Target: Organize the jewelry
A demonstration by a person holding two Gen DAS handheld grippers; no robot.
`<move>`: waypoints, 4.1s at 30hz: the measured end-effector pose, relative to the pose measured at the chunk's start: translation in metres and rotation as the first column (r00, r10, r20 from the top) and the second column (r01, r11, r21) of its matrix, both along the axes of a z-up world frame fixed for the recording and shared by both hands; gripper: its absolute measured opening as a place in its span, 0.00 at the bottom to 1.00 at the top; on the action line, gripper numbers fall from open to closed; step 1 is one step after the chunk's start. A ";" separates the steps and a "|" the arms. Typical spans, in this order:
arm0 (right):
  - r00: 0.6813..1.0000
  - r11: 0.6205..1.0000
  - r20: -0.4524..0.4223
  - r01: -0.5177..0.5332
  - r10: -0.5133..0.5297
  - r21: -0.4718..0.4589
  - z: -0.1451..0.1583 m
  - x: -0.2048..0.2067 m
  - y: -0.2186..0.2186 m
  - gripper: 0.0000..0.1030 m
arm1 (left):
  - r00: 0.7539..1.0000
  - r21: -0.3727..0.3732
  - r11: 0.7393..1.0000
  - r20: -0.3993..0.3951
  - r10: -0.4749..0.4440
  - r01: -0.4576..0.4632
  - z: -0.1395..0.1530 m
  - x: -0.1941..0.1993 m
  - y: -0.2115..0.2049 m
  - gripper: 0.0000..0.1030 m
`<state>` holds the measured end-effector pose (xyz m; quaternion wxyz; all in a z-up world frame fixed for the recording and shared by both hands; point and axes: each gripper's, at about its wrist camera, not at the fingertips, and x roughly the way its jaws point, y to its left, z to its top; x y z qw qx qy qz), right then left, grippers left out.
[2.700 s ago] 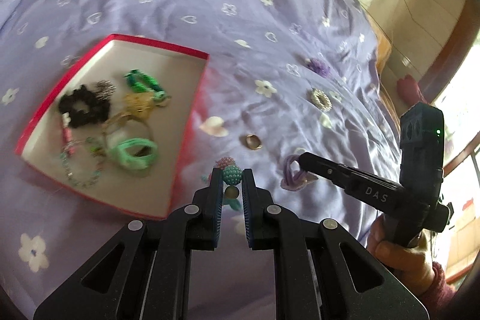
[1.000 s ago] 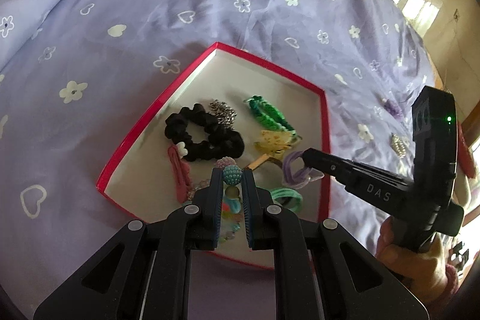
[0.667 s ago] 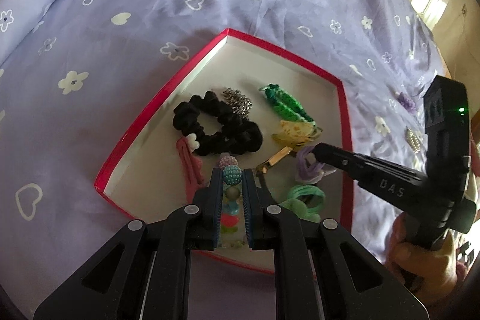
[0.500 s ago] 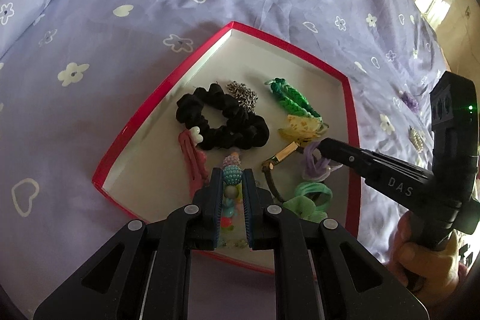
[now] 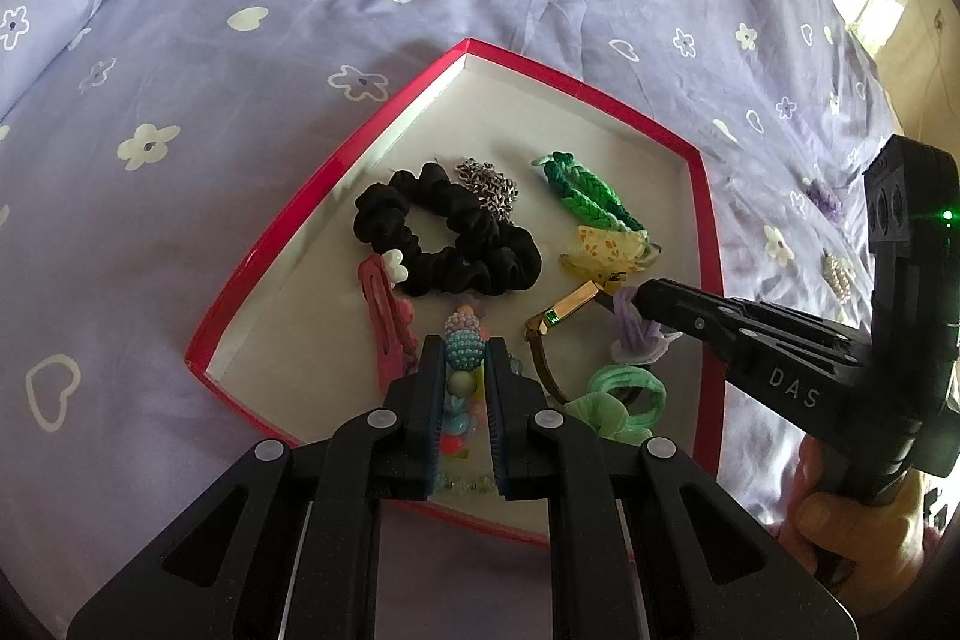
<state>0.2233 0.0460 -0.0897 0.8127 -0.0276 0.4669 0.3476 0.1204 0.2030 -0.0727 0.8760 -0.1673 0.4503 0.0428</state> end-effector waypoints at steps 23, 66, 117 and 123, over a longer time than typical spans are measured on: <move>1.000 1.000 0.018 0.000 -0.001 0.027 0.010 -0.006 -0.009 0.31 | 1.000 0.024 1.000 -0.005 0.011 -0.011 0.007 -0.004 -0.002 0.40; 0.995 0.970 0.055 0.069 -0.084 0.231 0.033 -0.115 -0.087 0.81 | 0.992 0.077 0.990 0.019 0.121 -0.123 0.034 -0.115 -0.026 0.86; 0.976 0.997 0.210 0.052 -0.062 0.053 0.030 -0.143 -0.078 1.00 | 0.982 0.344 0.924 0.141 0.126 -0.168 0.059 -0.134 -0.048 1.00; 0.978 0.998 0.202 0.051 -0.060 0.046 0.028 -0.144 -0.077 1.00 | 0.983 0.345 0.924 0.138 0.125 -0.166 0.059 -0.135 -0.049 1.00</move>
